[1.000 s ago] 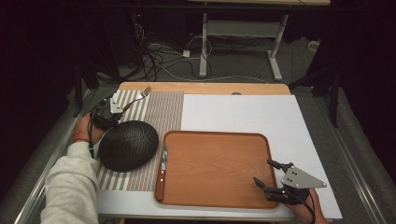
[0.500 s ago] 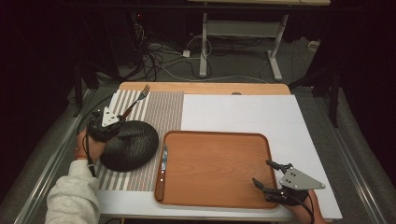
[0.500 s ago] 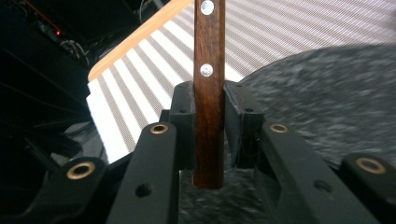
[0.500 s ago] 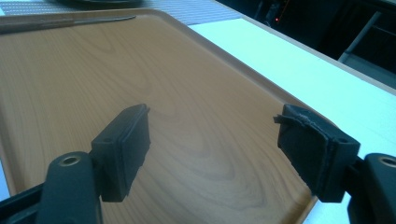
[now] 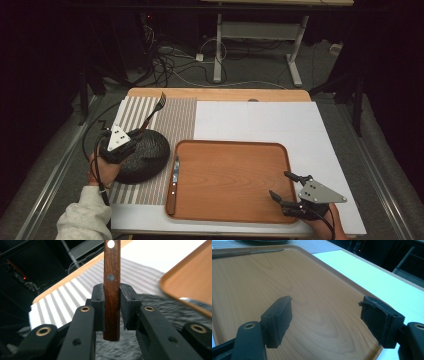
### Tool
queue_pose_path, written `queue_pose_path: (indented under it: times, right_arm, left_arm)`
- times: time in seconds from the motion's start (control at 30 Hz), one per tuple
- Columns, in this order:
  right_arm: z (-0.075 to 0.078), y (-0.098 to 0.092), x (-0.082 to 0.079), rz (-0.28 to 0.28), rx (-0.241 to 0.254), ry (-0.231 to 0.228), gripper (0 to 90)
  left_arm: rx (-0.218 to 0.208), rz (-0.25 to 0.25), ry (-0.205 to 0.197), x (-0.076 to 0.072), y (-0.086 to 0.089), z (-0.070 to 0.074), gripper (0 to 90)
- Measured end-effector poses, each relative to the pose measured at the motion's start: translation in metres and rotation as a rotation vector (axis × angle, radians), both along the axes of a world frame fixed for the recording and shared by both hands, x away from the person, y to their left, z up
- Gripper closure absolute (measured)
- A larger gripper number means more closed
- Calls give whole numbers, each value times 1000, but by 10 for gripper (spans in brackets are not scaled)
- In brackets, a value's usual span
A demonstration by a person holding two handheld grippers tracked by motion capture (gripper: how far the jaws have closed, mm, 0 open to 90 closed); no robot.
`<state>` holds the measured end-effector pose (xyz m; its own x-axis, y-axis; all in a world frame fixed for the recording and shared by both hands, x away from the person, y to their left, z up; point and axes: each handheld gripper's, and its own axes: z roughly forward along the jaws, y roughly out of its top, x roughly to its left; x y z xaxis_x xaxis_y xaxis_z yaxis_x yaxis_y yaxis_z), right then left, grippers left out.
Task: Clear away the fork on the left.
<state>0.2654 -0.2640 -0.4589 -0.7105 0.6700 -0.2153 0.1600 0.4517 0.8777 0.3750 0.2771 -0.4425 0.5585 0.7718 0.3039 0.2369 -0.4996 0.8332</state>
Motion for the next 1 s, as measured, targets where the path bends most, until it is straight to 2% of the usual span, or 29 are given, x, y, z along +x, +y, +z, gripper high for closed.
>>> queue_pose_path:
  times: [0.07,0.17,0.2,0.23,0.53,0.73,0.83,0.9,1.0]
  right_arm:
    - [0,0,0,1,-1,-2,258]
    - [0,0,0,1,-2,-2,258]
    - [0,0,0,1,-1,-2,258]
    - [0,1,0,3,-2,-3,258]
    - [-1,0,-3,0,-2,-9,258]
    - [0,-3,-6,-11,5,-17,258]
    - [1,-2,-8,-15,8,-34,255]
    - [1,-2,-9,-18,10,-37,255]
    - [1,-3,-10,-22,9,-38,255]
  left_arm:
    - [-24,-19,-8,-5,-4,1,734]
    - [-35,-44,-16,-10,-11,3,734]
    - [-35,-51,-4,-12,-14,4,734]
    - [-24,-60,-11,-15,-18,5,734]
    - [-30,-148,-33,-29,-42,9,734]
    - [-12,-189,-45,-36,-55,11,734]
    - [14,-200,-56,-40,-62,13,734]
    - [13,-213,-56,-43,-66,14,734]
    - [34,-239,-54,-47,-73,14,734]
